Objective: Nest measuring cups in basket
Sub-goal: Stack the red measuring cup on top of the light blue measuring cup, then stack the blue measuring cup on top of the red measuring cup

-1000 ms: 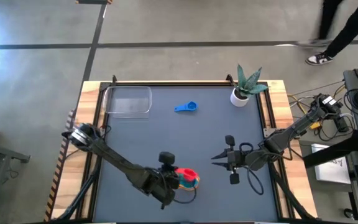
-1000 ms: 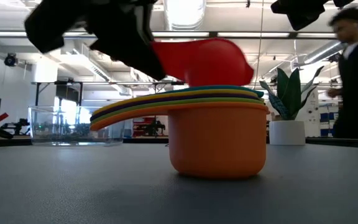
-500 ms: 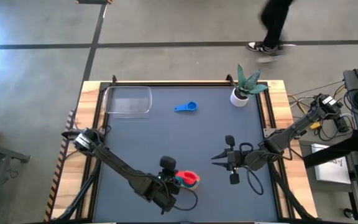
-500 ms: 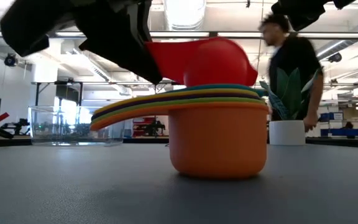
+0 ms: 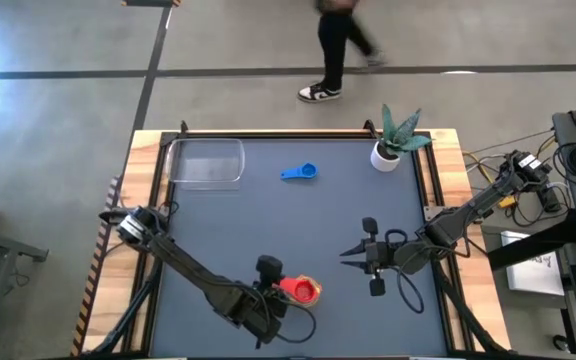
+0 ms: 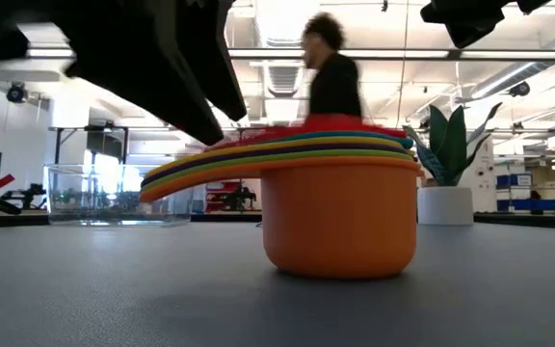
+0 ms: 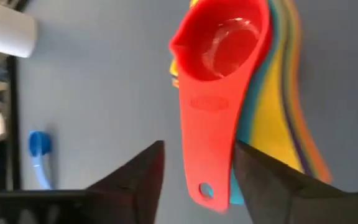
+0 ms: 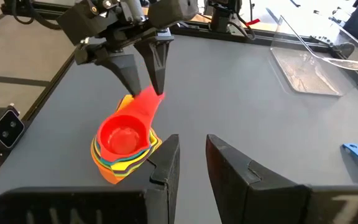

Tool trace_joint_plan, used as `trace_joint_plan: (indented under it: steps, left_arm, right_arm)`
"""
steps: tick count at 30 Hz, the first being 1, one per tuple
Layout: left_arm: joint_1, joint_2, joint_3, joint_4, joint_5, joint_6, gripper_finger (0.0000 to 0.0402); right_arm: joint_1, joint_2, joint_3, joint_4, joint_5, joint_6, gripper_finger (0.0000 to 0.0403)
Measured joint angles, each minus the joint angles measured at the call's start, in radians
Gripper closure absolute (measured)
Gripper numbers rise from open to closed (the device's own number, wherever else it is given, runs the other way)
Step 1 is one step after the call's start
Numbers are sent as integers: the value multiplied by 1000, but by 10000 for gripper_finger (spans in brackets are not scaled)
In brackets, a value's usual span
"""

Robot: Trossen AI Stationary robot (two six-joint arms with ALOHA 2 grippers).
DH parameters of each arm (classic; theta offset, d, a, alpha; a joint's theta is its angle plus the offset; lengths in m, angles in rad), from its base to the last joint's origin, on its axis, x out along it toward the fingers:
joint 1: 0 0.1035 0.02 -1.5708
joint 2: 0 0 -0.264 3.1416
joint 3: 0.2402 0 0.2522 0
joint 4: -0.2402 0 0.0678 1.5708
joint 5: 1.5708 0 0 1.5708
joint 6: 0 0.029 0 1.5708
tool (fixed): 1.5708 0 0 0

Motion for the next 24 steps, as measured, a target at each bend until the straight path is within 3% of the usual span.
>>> trace_joint_plan:
  steps: [7,14,19,24]
  left_arm:
    - [-2,-68,0,-23,150,-51,163]
    - [34,-229,-24,-24,131,-4,153]
    - [163,-390,-171,139,135,91,160]
    - [381,-533,-357,398,324,181,164]
  right_arm:
    - [0,0,0,0,0,0,335]
    - [0,0,0,0,0,1,335]
    - [0,0,0,-1,0,-1,335]
    - [0,0,-1,-3,1,-1,335]
